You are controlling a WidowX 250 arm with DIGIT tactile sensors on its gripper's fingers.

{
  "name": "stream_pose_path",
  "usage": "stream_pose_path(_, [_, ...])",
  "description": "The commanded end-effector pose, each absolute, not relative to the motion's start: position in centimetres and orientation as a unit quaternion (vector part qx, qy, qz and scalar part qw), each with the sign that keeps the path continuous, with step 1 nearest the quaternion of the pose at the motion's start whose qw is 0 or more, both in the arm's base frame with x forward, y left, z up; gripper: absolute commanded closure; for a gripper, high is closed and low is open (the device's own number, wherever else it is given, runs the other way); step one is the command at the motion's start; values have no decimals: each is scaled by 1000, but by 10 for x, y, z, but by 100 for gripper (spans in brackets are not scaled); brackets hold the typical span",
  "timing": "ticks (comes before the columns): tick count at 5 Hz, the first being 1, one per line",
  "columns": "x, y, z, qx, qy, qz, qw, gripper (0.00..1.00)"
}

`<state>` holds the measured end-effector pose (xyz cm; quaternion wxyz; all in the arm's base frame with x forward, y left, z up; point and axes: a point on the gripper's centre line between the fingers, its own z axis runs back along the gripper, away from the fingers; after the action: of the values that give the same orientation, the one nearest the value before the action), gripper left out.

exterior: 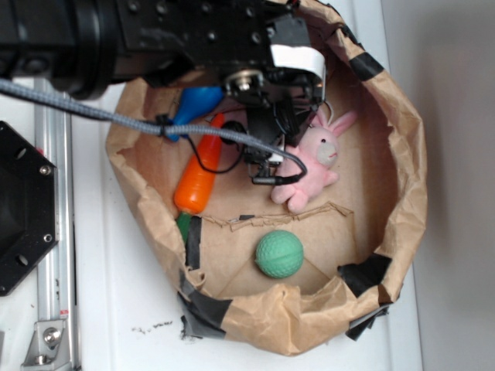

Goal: Grab the black box.

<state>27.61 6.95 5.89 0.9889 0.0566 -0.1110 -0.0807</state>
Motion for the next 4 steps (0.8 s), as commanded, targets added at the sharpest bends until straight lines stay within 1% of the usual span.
stream_pose_path(1, [281, 103, 64, 57, -107, -93, 988, 0])
stream_pose_path(2, [271, 102, 72, 39, -101, -99, 989, 0])
stream_pose_path(3, [270, 102, 73, 40, -104, -99, 989, 0])
stream_pose_path(4, [274, 101, 71, 18, -99, -96, 990, 0])
